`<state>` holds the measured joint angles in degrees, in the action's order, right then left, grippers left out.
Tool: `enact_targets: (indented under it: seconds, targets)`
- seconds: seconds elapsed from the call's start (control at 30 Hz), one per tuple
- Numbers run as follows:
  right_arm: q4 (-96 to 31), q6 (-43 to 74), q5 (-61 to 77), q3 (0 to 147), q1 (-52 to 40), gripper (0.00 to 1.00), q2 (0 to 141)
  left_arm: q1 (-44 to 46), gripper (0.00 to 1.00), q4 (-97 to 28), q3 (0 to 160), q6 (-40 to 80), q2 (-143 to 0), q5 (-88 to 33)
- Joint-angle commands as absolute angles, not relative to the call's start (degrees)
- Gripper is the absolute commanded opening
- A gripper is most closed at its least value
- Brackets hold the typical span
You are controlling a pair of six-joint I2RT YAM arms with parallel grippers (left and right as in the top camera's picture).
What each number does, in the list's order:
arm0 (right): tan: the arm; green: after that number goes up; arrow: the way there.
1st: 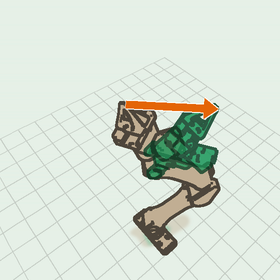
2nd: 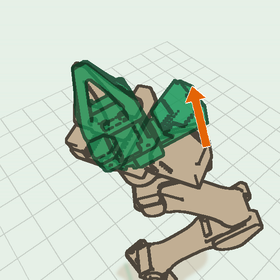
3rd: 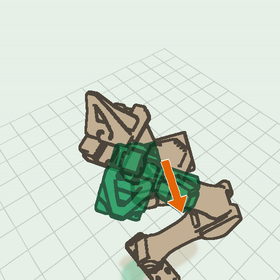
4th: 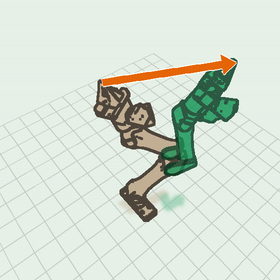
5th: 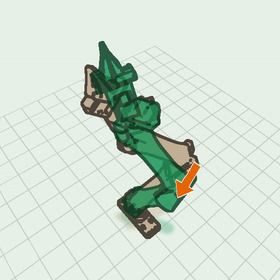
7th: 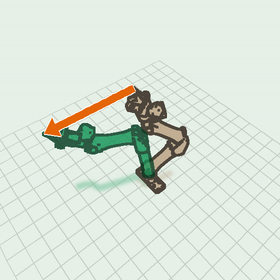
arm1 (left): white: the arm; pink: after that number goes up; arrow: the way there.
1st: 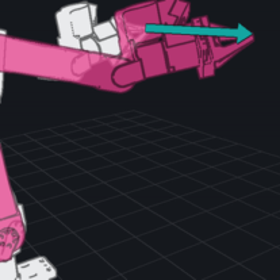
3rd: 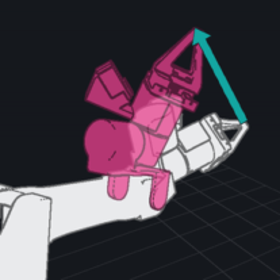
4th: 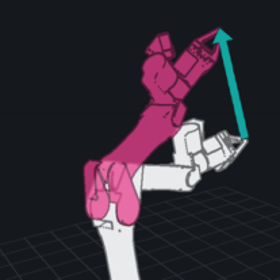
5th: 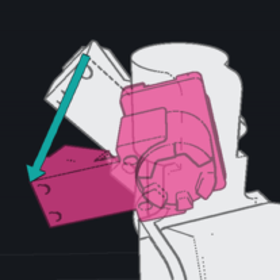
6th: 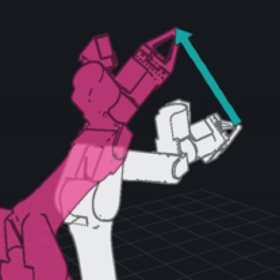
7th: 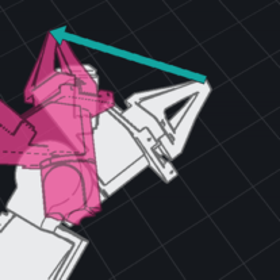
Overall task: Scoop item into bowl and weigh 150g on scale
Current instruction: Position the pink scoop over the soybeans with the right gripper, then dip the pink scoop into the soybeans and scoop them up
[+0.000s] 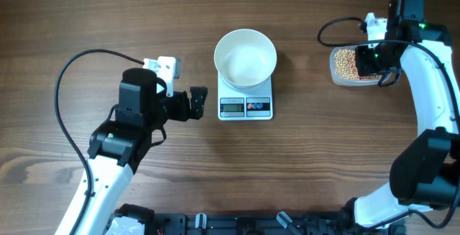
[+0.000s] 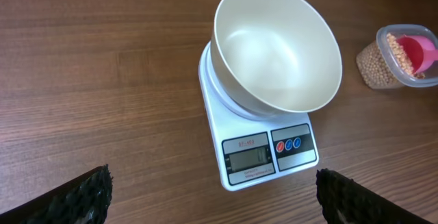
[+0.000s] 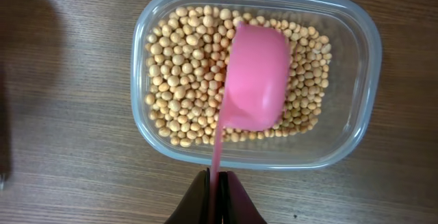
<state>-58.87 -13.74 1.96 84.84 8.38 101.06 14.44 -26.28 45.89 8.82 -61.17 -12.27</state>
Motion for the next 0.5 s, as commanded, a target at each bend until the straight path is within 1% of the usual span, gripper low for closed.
enact_targets:
  seconds: [0.0,0.13,0.3,0.47]
  targets:
    - [-58.6,-13.3,6.4,84.7,8.2,0.04,102.2,14.0,1.00,-26.7,45.6,7.7,-60.4,-11.9]
    - [-58.5,-13.3,10.8,84.7,9.3,0.04,102.2,14.0,1.00,-26.8,45.6,7.7,-60.4,-11.9]
    - [-58.8,-13.3,13.8,84.7,12.7,0.04,102.2,14.0,1.00,-26.8,45.6,7.7,-60.4,-11.9]
    - [-59.2,-13.4,19.9,84.7,15.5,0.04,102.3,14.0,1.00,-26.8,45.6,7.7,-60.4,-11.9]
